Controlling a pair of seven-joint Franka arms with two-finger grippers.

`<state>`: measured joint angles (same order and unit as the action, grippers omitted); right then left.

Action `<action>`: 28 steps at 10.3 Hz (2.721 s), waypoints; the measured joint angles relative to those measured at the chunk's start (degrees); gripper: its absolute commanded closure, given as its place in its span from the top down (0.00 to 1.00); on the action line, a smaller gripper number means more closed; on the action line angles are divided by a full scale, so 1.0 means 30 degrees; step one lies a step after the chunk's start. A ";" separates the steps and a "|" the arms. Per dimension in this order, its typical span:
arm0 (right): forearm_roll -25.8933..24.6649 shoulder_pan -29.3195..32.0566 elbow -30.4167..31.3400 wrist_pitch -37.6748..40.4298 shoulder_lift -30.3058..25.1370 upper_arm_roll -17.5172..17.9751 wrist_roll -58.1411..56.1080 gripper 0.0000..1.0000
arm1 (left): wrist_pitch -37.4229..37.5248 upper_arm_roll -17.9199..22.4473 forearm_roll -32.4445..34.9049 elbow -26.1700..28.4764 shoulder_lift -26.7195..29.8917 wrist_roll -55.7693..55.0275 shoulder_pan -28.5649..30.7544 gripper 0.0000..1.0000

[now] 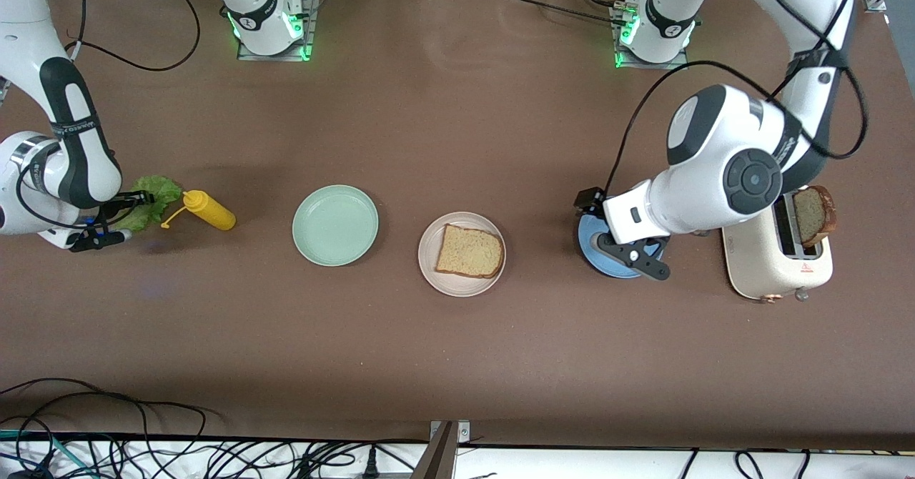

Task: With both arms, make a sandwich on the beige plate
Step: 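Release the bread and raise the left gripper while the right gripper grasps lettuce, then lift the green lettuce and carry it toward the beige plate with the right gripper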

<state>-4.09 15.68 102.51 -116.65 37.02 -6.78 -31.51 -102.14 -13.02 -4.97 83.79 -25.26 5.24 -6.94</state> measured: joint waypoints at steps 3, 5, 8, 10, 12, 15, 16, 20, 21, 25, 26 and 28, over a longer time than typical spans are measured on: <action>-0.0002 -0.0052 -0.0536 0.0068 -0.0040 0.0045 0.0000 0.00 | 0.0668 0.0454 0.0725 -0.0012 0.1736 -0.0267 0.1405 1.00; -0.0001 -0.0161 -0.2159 0.1838 -0.0228 0.0253 0.0002 0.00 | 0.0857 0.1327 0.0728 0.0118 0.3061 -0.0246 0.2055 1.00; 0.0037 -0.1209 -0.6131 0.6020 -0.0688 0.0473 0.0033 0.00 | 0.1142 0.2024 0.0728 0.2161 0.5761 -0.0573 0.2113 1.00; 0.0989 -0.1789 -0.8380 0.7879 -0.0796 0.0502 0.0214 0.00 | 0.1143 0.2061 0.0740 0.3450 0.7415 -0.1748 0.2345 1.00; 0.2742 -0.1966 -1.0162 1.0042 -0.0797 0.0511 0.1737 0.00 | 0.1798 0.2128 0.0748 0.3705 0.8199 -0.1920 0.3290 1.00; 0.5920 -0.2804 -1.2091 1.3021 -0.0836 0.0567 0.6263 0.00 | 0.3494 0.1931 0.1064 0.3706 0.8769 -0.1952 0.3549 1.00; 0.7457 -0.3111 -1.2259 1.3336 -0.0896 0.0579 0.7867 0.00 | 0.3660 0.1530 0.1504 0.3707 0.8758 -0.2002 0.3543 1.00; 1.1138 -0.4705 -1.2376 1.3292 -0.1251 0.1154 1.5276 0.00 | 0.3678 0.0284 0.2834 0.3439 0.8561 -0.2819 0.3533 1.00; 1.1344 -0.5293 -1.2376 1.2534 -0.1249 0.1606 1.7004 0.00 | 0.3786 0.0759 0.1935 0.3438 0.8500 -0.2846 0.3582 1.00; 1.2387 -0.7794 -1.2280 0.7692 -0.0537 0.2638 2.2260 0.00 | 0.4186 0.1717 0.1001 0.3425 0.8431 -0.2819 0.3614 1.00; 1.3019 -0.8373 -1.2259 0.6249 -0.0083 0.2677 2.3128 0.00 | 0.4295 0.1616 0.1015 0.3424 0.8421 -0.2827 0.3590 1.00; 1.4156 -0.9691 -1.2198 0.2956 0.0931 0.2736 2.4833 0.00 | 0.4363 0.1529 0.1253 0.3413 0.8402 -0.2827 0.3597 1.00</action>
<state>38.38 -13.40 65.91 -107.78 39.82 1.43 42.98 -89.06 -8.43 -1.21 94.03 -0.05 -3.24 3.85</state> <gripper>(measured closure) 0.960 0.000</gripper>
